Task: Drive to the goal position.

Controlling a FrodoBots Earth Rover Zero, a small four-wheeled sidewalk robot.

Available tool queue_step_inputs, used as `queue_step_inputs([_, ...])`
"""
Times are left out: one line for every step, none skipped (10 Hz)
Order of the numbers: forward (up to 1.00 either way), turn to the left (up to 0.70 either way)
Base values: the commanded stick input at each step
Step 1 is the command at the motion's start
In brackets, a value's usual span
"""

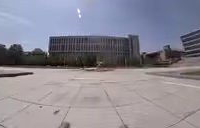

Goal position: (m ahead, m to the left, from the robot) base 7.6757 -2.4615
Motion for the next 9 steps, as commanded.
queue_step_inputs([0.70,0.00])
queue_step_inputs([0.70,0.00])
queue_step_inputs([0.70,0.00])
queue_step_inputs([0.70,0.00])
queue_step_inputs([0.70,-0.07])
queue_step_inputs([0.70,-0.35])
queue_step_inputs([0.70,-0.35])
queue_step_inputs([0.70,-0.35])
queue_step_inputs([0.70,-0.35])
